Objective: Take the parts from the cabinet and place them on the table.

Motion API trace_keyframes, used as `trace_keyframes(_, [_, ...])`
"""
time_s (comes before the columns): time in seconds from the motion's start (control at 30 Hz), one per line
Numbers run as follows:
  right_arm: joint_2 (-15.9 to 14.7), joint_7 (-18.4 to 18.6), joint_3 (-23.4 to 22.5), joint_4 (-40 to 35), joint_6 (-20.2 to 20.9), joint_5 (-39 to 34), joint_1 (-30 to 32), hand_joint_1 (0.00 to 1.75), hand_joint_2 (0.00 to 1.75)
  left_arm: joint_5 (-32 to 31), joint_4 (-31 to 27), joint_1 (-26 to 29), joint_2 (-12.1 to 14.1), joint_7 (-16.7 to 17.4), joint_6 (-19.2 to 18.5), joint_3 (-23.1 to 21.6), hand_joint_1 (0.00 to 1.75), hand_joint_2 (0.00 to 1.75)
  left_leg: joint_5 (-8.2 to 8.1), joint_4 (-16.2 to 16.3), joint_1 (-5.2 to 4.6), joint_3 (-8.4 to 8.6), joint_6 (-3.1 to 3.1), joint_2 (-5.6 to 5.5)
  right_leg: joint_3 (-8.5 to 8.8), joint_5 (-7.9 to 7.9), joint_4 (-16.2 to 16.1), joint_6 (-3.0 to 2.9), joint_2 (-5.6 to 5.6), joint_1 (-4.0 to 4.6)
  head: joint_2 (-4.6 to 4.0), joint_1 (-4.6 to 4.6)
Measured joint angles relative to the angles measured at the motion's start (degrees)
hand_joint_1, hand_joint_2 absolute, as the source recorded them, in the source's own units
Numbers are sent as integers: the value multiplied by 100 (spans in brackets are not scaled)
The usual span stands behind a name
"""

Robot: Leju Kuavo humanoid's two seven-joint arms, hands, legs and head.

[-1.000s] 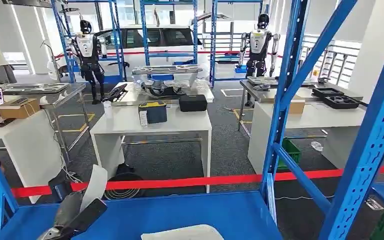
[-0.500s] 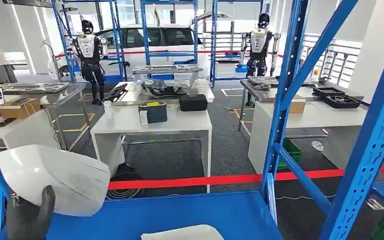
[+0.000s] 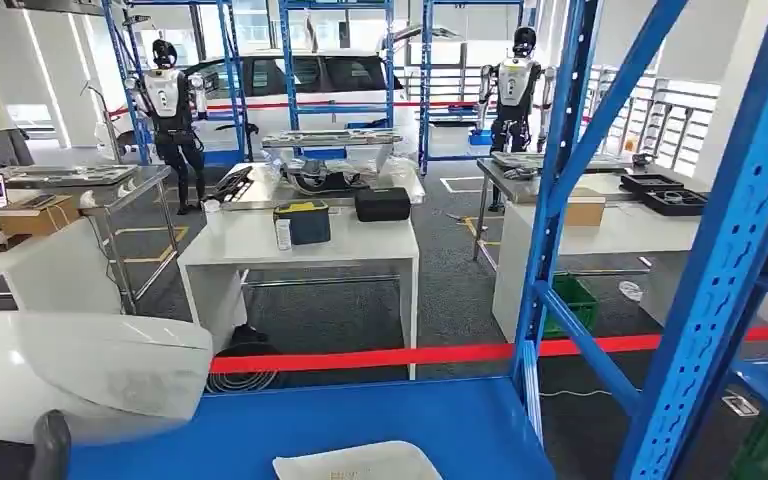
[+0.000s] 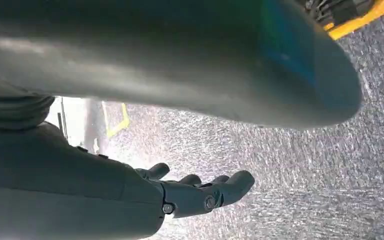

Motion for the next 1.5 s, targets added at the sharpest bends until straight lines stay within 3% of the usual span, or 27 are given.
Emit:
trace_keyframes(0.13, [-4, 15, 7, 0, 9, 68, -31, 0, 0, -50, -192, 115, -2, -9, 41, 0, 175, 175, 126, -16, 6, -89, -165, -13, -164, 29, 19, -263, -10, -10, 0, -2])
trace_keyframes(0.2, [-7, 13, 15, -2, -5, 83, -37, 0, 0, -63, -313, 242, 2, -4, 50, 9, 175, 175, -419, 362, 12, -194, -201, -8, -252, 129, 13, -343, -32, -5, 0, -7])
trace_keyframes(0.27, [-13, 9, 20, -2, -9, 83, -35, 0, 0, -87, -380, 300, 2, -7, 50, 9, 175, 175, -1052, 1247, 11, -421, -230, -8, -393, 238, 16, -368, -45, 19, 0, -7])
trace_keyframes(0.3, [-13, 20, 22, -2, -9, 83, -36, 0, 0, -90, -382, 325, 2, -7, 50, 9, 175, 175, -1202, 1605, 10, -481, -226, -9, -470, 290, 19, -373, -54, 36, 0, -9])
trace_keyframes(0.37, [-18, 42, 24, -2, -9, 68, -36, 0, 0, -90, -380, 380, 0, -4, 48, 9, 175, 175, -1103, 1724, 5, -307, -189, -9, -615, 394, 23, -374, -61, 66, 0, -9])
trace_keyframes(0.43, [-18, 85, 24, -2, -9, 49, -37, 0, 0, -107, -382, 393, -2, -4, 22, 7, 175, 175, -811, 959, -20, 331, -95, -12, -725, 502, 26, -361, -56, 96, 0, -7])
trace_keyframes(0.47, [-13, 94, 24, -2, -9, 46, -45, 0, 0, -127, -397, 392, -2, -4, 20, 7, 175, 175, -810, 363, -54, 779, -18, -22, -750, 550, 34, -352, -53, 86, 0, -6])
trace_keyframes(0.5, [-2, 98, 24, -2, -9, 33, -34, 0, 0, -166, -422, 397, -2, 0, 20, 2, 175, 175, -1014, -18, -78, 1021, 18, -9, -781, 580, 26, -314, -46, 112, 0, -7])
trace_keyframes(0.53, [-2, 92, 24, -2, -11, 25, -28, 0, 0, -175, -452, 416, -2, -11, 20, -7, 175, 175, -941, -31, -111, 1046, -29, -2, -760, 629, -16, -272, -47, 92, 0, 6])
trace_keyframes(0.63, [-2, 85, 24, -2, -11, -2, -27, 0, 0, -234, -535, 466, 26, -7, 20, -7, 175, 175, -820, -174, -131, 973, 93, -2, -740, 767, -99, -136, -39, 80, 0, -2])
trace_keyframes(0.67, [-4, 83, 24, -2, -11, -2, -22, 0, 0, -240, -564, 487, 28, -7, 20, -9, 175, 175, -738, -226, -99, 977, 133, 47, -764, 666, -35, -131, -24, 47, 0, -7])
trace_keyframes(0.77, [-2, -8, 24, -2, 9, -4, -17, 0, 0, -234, -662, 606, 61, -4, 20, -11, 175, 175, -565, -239, -108, 803, 226, 48, -1084, -238, 926, -99, -26, 56, 0, 0])
trace_keyframes(0.8, [-4, -20, 24, -2, 9, -4, -18, 0, 0, -223, -686, 675, 70, -4, 11, -11, 175, 175, -505, -225, -114, 708, 229, 57, -1198, -440, 1369, -86, -24, 61, 0, 2])
trace_keyframes(0.83, [-11, -20, 24, -2, 11, -4, -17, 0, 0, -223, -695, 717, 77, -2, 9, -11, 175, 175, -457, -201, -115, 621, 223, 60, -1220, -440, 1600, -77, -24, 64, 0, 2])
trace_keyframes(0.87, [-11, -17, 24, -2, 9, -4, -16, 0, 0, -223, -699, 743, 81, -4, 9, -11, 175, 175, -411, -167, -113, 522, 214, 62, -1119, -293, 1576, -77, -25, 64, 0, 4])
trace_keyframes(0.93, [-15, -13, 24, -2, 19, -15, -18, 0, 0, -223, -736, 799, 111, -4, -11, -11, 175, 175, -333, -88, -104, 344, 184, 60, -583, 87, 890, -92, -28, 63, 0, 4])
trace_keyframes(0.97, [-15, -11, 24, -2, 28, -19, -30, 0, 0, -223, -752, 821, 120, -4, -24, -11, 175, 175, -300, -28, -104, 278, 157, 58, -166, 129, 335, -107, -31, 63, 0, 4])
trace_keyframes(1.0, [-13, -11, 24, -2, 28, -22, -43, 0, 0, -223, -776, 836, 129, -2, -44, -11, 175, 175, -283, 20, -114, 226, 128, 61, 80, -93, -58, -138, -31, 72, 0, 7])
trace_keyframes(1.13, [-13, 13, 22, -2, 39, -54, -25, 0, 0, -135, -844, 852, 168, -4, -112, -13, 175, 175, -133, -2, -123, 212, -24, 64, -13, 21, -131, -296, -24, 111, 0, -2])
trace_keyframes(1.17, [-9, 13, 22, -2, 41, -57, -29, 0, 0, -133, -854, 857, 190, -7, -118, -13, 175, 175, -183, 34, -98, 151, -57, 46, -54, 107, -163, -344, -57, 79, -2, -4])
trace_keyframes(1.23, [-13, 11, 22, -2, 44, -65, -33, 0, 0, -131, -867, 868, 223, -6, -118, -13, 175, 175, -833, 494, -77, -11, -117, 20, -188, 231, -173, -418, -74, 78, -4, -9])
trace_keyframes(1.3, [-11, 9, 22, -2, 46, -70, -32, 0, 0, -127, -865, 890, 240, -4, -118, -13, 175, 175, -1378, 1302, -41, -162, -174, 21, -340, 357, -167, -417, -80, 85, -4, -11])
trace_keyframes(1.33, [-11, 11, 20, -2, 48, -70, -30, 0, 0, -127, -865, 905, 249, -5, -118, -15, 175, 175, -1425, 1591, -31, -182, -193, 21, -427, 418, -157, -407, -85, 85, -4, -13])
trace_keyframes(1.37, [-11, 26, 20, -2, 48, -78, -29, 0, 0, -127, -863, 910, 253, -4, -118, -13, 175, 175, -1306, 1680, -16, -117, -205, 21, -505, 479, -148, -391, -92, 84, -4, -18])
trace_keyframes(1.43, [13, 31, 0, -2, 4, -150, -32, 0, 0, -111, -861, 912, 267, -4, -107, -13, 175, 175, -873, 1198, 16, 353, -210, 22, -669, 601, -122, -353, -100, 79, -4, -15])
trace_keyframes(1.47, [26, 18, -18, -2, -20, -192, -34, 0, 0, -66, -861, 920, 284, -4, -107, -13, 175, 175, -785, 707, 29, 730, -204, 21, -728, 657, -110, -328, -101, 77, -4, -15])
trace_keyframes(1.5, [44, 13, -24, -2, -35, -201, -36, 0, 0, -28, -872, 951, 302, -4, -107, -4, 175, 175, -950, 196, 35, 1086, -196, 15, -749, 700, -105, -293, -97, 82, -4, -13])
